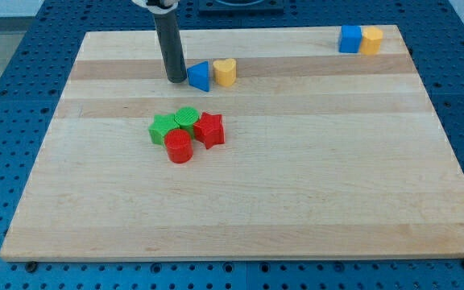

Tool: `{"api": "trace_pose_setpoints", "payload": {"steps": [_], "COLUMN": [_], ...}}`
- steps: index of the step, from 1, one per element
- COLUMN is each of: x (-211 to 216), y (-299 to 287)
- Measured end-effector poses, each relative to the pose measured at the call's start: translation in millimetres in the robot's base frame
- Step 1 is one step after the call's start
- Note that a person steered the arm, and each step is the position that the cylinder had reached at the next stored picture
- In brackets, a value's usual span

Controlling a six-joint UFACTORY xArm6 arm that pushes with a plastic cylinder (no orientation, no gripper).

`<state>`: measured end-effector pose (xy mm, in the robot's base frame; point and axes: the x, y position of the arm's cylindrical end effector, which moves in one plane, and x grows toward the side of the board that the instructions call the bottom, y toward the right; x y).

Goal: Move the blue triangle below the blue cube

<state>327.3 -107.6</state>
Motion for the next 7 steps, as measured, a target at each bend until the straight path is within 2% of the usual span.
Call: {"api": "trace_pose_setpoints", "payload": {"steps": [1,2,5,7], "x": [17.8,17.7,5.9,-1.0], "y": [22.5,52.4,110.9,185.5]}}
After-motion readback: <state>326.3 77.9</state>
